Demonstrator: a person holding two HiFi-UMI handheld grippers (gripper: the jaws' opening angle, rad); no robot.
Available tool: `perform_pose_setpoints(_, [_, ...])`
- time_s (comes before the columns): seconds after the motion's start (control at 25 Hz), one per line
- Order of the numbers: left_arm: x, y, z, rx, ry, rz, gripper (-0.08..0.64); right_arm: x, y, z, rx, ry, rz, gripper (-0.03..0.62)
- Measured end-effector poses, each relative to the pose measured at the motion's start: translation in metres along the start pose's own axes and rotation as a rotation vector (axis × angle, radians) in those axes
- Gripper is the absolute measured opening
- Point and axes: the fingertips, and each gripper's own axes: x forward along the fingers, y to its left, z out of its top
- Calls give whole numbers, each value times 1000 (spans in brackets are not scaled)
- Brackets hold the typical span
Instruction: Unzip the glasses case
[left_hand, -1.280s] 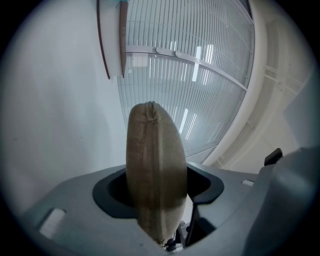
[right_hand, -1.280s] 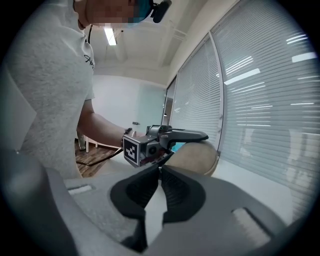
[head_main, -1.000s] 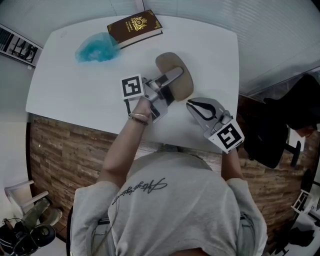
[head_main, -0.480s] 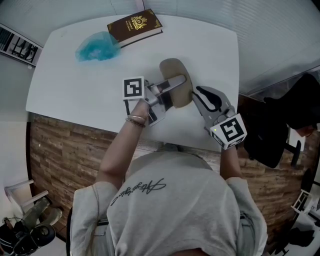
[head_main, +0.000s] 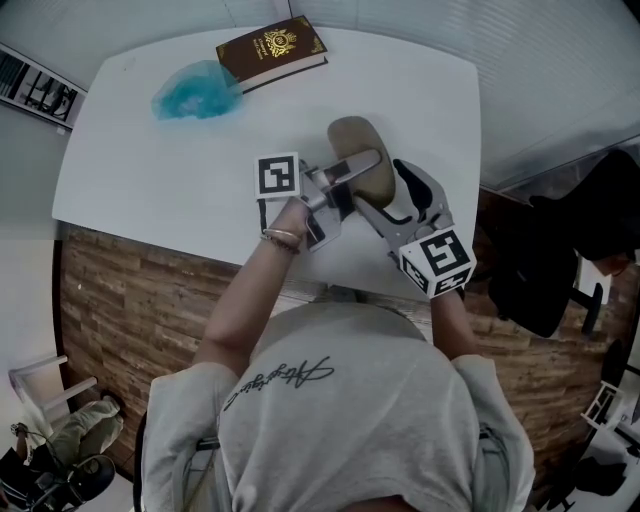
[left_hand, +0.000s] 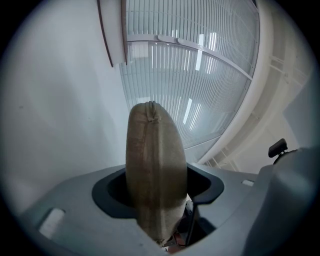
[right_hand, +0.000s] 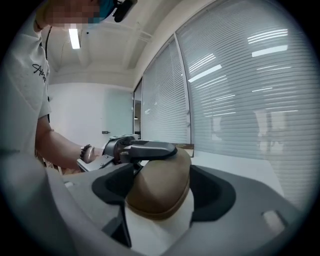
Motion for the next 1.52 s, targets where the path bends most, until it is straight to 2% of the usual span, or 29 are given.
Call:
perform_pose_setpoints(0.36, [2,0,2,-6,-22,1,285,15,-3,-4,52,74,-88,357])
perform_pose_setpoints(0.48, [1,-1,2,13,-16,8,285,17,-3,-5,57,85,-84,357])
perform_pose_setpoints(0.64, [3,-6,2,62,15,26,334,16,-8,-1,64,67,-111,346])
perform_pose_setpoints(0.72, [-1,-4,5,106,20,75,345,13,-14,5,60,47,-138,328])
perform_pose_setpoints(0.76, [-5,-1,8,133,15,109,350,11,-17,7,56,43,-149,294])
perform_pose_setpoints(0.8, [-10,1,12,158,6,141,356,11,-19,7,51,46,-154,218])
perform_pose_setpoints(0.84, [-14,2,16,179,-2,165,357,11,-20,5,45,56,-152,171])
perform_pose_setpoints(0.88, [-18,3,18,196,-4,185,357,13,-19,2,38,68,-143,160])
perform_pose_setpoints(1.04, [-30,6,19,260,35,268,357,21,-10,-3,-1,87,-116,163])
perform_pose_setpoints(1.32, [-64,6,22,439,30,435,357,26,-2,-2,-32,85,-92,164])
perform_pose_setpoints(1.52, [-79,-2,22,551,29,495,356,29,7,2,-58,85,-58,164])
